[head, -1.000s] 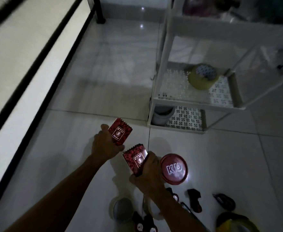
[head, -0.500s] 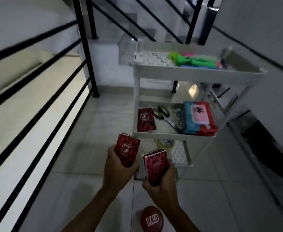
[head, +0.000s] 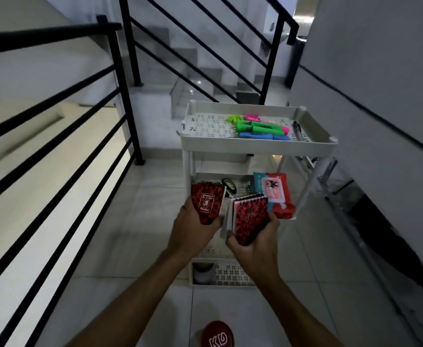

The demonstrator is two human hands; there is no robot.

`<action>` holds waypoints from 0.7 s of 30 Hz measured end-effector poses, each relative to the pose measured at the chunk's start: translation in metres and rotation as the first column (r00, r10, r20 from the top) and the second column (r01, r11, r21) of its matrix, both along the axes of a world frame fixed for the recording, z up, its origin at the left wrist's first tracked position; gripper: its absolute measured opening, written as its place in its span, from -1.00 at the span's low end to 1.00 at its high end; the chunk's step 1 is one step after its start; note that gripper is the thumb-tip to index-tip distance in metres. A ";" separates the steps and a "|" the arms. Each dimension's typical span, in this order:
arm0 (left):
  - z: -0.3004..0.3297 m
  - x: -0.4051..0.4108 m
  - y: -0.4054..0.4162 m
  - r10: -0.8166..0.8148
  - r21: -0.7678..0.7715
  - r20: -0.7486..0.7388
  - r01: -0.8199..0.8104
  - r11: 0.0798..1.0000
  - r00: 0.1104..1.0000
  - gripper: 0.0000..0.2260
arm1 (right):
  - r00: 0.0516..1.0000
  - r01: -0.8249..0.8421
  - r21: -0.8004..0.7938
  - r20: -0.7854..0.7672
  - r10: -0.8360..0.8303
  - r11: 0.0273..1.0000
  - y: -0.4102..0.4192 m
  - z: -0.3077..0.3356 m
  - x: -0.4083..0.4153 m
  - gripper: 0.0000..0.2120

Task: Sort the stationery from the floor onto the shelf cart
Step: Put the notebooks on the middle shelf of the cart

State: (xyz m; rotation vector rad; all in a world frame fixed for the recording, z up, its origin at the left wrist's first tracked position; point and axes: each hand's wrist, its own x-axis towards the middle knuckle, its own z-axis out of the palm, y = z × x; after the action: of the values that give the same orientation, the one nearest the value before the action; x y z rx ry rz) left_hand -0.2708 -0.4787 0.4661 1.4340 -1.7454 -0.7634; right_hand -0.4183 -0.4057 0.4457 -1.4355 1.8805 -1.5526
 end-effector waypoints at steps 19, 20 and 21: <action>0.012 -0.066 -0.074 0.071 0.015 0.676 -0.110 0.994 0.734 -0.25 | 0.995 0.057 0.152 -0.087 -0.044 0.987 0.004 -0.003 -0.039 0.05; 0.011 -0.066 -0.078 0.069 0.027 0.665 -0.116 0.993 0.743 -0.35 | 0.995 0.055 0.160 -0.095 -0.041 0.986 0.003 -0.002 -0.039 0.05; 0.009 -0.065 -0.081 0.051 0.049 0.663 -0.112 0.993 0.747 -0.46 | 0.995 0.053 0.166 -0.091 -0.039 0.985 0.002 -0.002 -0.039 0.05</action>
State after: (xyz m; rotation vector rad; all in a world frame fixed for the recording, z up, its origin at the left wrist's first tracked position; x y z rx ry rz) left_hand -0.3353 -0.5595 0.4746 1.9943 -2.1610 -0.2767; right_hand -0.4575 -0.4040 0.4435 -1.4153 2.0542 -1.3344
